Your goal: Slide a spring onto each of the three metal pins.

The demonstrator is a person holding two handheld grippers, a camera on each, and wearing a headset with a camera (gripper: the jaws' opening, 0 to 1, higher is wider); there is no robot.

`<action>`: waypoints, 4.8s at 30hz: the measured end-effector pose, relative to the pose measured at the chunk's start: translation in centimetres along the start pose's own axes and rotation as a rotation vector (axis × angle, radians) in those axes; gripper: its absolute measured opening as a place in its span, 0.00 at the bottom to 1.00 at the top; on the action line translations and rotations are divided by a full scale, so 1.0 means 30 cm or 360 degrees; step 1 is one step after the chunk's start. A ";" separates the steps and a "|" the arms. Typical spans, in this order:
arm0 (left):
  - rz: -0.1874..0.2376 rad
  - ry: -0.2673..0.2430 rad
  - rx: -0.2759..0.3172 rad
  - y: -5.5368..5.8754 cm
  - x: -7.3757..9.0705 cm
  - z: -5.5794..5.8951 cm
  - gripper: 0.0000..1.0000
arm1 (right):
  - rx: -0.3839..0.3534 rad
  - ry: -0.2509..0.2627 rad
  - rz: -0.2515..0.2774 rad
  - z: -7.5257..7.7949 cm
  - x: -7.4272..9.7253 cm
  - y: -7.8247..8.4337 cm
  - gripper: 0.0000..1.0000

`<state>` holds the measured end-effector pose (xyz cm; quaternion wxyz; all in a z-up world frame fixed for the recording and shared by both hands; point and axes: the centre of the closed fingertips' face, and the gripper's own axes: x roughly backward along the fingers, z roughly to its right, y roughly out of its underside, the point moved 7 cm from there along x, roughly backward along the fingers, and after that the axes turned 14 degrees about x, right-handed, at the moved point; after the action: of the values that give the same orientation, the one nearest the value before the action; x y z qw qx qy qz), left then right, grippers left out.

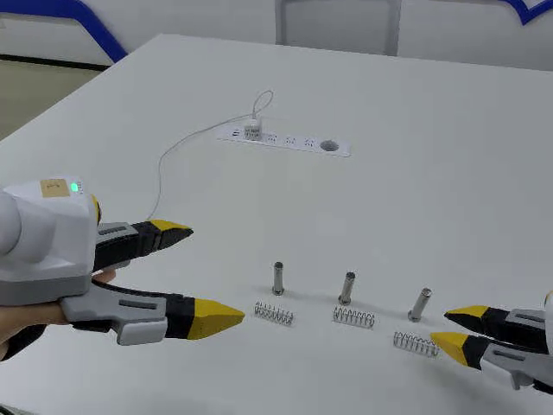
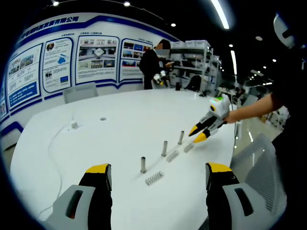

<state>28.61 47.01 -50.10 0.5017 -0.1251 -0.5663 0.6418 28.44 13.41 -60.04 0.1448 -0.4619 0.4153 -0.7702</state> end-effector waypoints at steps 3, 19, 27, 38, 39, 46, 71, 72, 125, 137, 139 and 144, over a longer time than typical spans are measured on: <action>-0.0022 0.0003 -0.0002 0.008 -0.008 0.000 0.83 | 0.0005 -0.0048 -0.0012 -0.011 -0.019 0.015 0.21; -0.0044 -0.0007 0.0021 0.021 -0.014 -0.008 0.82 | 0.0083 -0.0135 -0.0047 -0.022 -0.077 0.041 0.18; -0.0052 -0.0013 0.0023 0.025 -0.008 -0.012 0.82 | 0.0072 -0.0151 -0.0019 -0.024 -0.085 0.046 0.16; -0.0053 -0.0006 0.0024 0.026 -0.011 -0.001 0.82 | 0.0073 -0.0153 0.0008 -0.038 -0.078 0.051 0.12; -0.0052 -0.0004 0.0024 0.025 -0.012 0.001 0.82 | 0.0074 -0.0153 0.0005 -0.038 -0.079 0.049 0.12; -0.0068 0.0009 0.0000 0.018 -0.019 0.018 0.82 | 0.0097 -0.0147 -0.0014 -0.042 -0.079 0.043 0.11; -0.0040 0.0076 -0.0093 0.008 -0.044 0.096 0.75 | 0.0299 -0.0224 0.0007 -0.054 0.035 -0.151 0.10; -0.0041 0.0076 -0.0102 0.005 -0.045 0.098 0.75 | 0.0302 -0.0226 0.0017 -0.056 0.038 -0.164 0.10; -0.0094 0.0443 -0.0457 -0.035 -0.201 0.300 0.28 | 0.0815 -0.0414 0.0197 -0.218 0.067 -0.561 0.10; -0.0142 0.0450 -0.0551 -0.033 -0.203 0.314 0.15 | 0.0822 -0.0428 0.0193 -0.230 0.085 -0.562 0.10; -0.0152 0.0441 -0.0594 -0.031 -0.205 0.315 0.14 | 0.0827 -0.0430 0.0193 -0.233 0.086 -0.562 0.10; -0.0132 0.0409 -0.0767 -0.035 -0.215 0.315 0.12 | 0.0855 -0.0403 0.0174 -0.230 0.084 -0.560 0.10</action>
<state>25.25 36.12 -48.73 0.5511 -0.2980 -0.6388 0.4465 24.05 25.67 -47.13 0.3538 -0.4764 0.1994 -0.7798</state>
